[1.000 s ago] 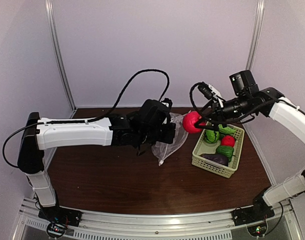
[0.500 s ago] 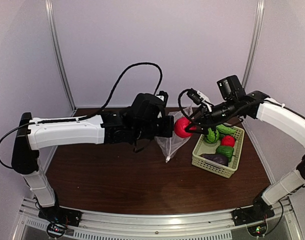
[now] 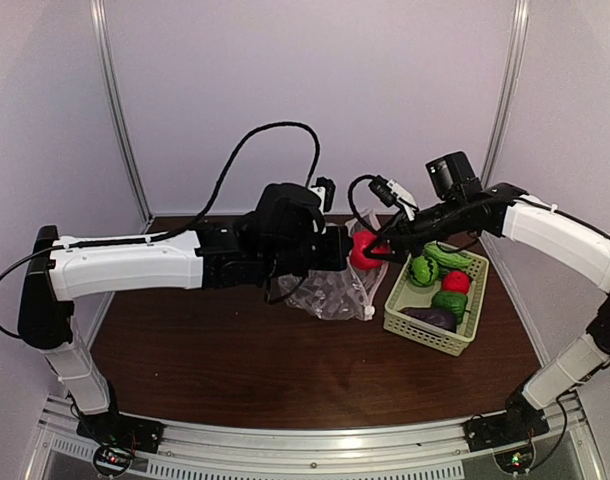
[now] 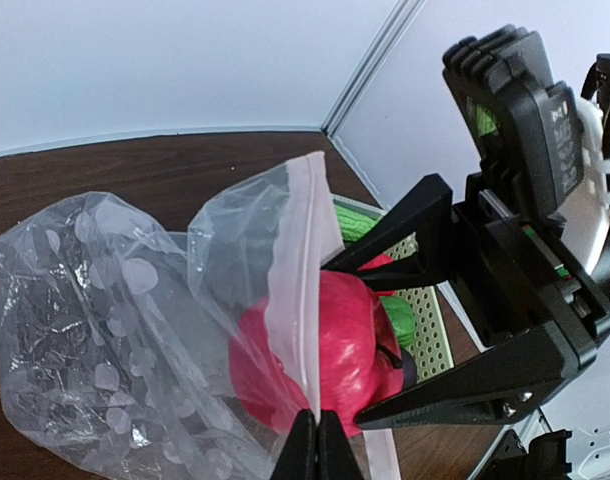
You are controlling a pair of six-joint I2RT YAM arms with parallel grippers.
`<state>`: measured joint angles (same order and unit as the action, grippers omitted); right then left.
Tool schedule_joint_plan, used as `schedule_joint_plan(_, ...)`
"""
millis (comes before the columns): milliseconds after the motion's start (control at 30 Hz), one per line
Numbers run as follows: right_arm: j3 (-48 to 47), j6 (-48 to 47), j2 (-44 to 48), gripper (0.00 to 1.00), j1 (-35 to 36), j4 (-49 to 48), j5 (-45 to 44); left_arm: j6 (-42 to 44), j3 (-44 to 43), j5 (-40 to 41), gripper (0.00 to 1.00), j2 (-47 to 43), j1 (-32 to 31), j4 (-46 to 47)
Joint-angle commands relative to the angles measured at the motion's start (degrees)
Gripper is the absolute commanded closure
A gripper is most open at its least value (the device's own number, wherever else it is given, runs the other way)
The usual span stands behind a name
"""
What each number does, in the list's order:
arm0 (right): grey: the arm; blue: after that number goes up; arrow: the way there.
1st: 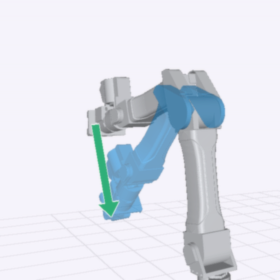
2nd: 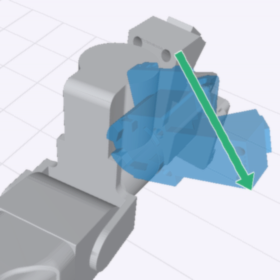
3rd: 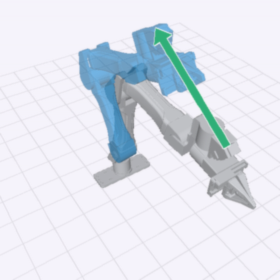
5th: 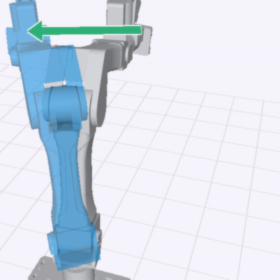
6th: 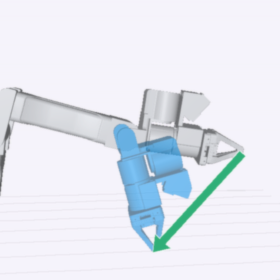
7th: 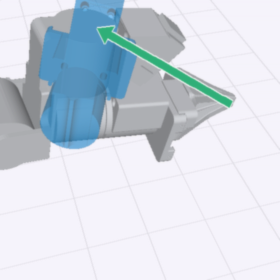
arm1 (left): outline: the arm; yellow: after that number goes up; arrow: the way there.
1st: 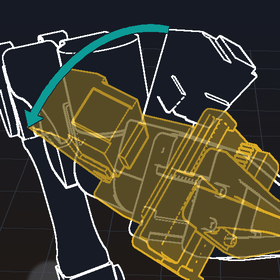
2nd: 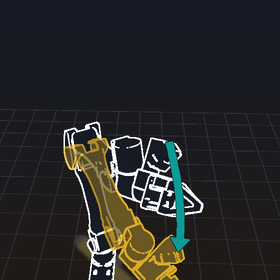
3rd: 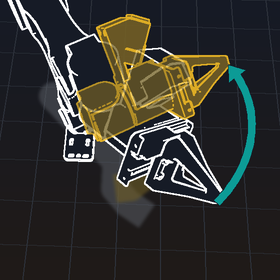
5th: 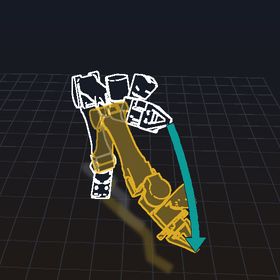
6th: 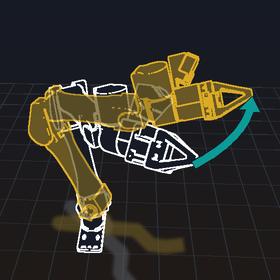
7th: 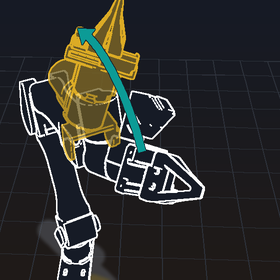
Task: Place the food in the zip-top bag and seal the zipper
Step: Place the fake fruit in the zipper food storage bag, then pick up the fake fruit from the bin.
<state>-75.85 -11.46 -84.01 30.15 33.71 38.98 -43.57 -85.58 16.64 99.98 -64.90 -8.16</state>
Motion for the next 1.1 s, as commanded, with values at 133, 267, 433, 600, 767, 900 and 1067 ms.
schedule_joint_plan(133, -4.25, 2.91, -1.76, 0.18, 1.04, 0.81, 5.53, -0.57, 0.47, 0.73, 1.00, -0.73, 0.32, 1.76)
schedule_joint_plan(267, -4.65, 1.78, 1.57, 0.00, 0.98, 1.89, 6.31, 0.21, 0.86, 1.88, 1.00, -1.27, 0.99, 0.90)
schedule_joint_plan(433, -7.44, -0.44, 5.87, 0.00, -1.01, 6.19, 8.51, 0.45, 1.83, 1.22, 1.00, -1.68, 2.88, -0.29)
schedule_joint_plan(600, -6.59, 4.12, 10.88, 0.00, -12.01, 4.06, 16.79, 6.05, 8.43, 4.43, 1.00, -8.62, 4.02, 6.25)
schedule_joint_plan(767, -1.80, -1.30, 11.73, 0.02, -19.49, 6.38, 11.01, 9.49, 11.02, -6.02, 1.00, -9.05, 5.44, 7.40)
schedule_joint_plan(900, 2.11, -5.25, 8.46, 0.05, -21.94, 8.36, 2.55, 3.52, 13.12, -13.80, 1.00, -5.57, 9.92, 10.96)
schedule_joint_plan(1067, 3.12, -14.35, 3.96, 0.10, -22.15, 13.85, -6.95, 10.02, 7.66, -1.68, 1.00, -4.68, 4.66, 5.45)
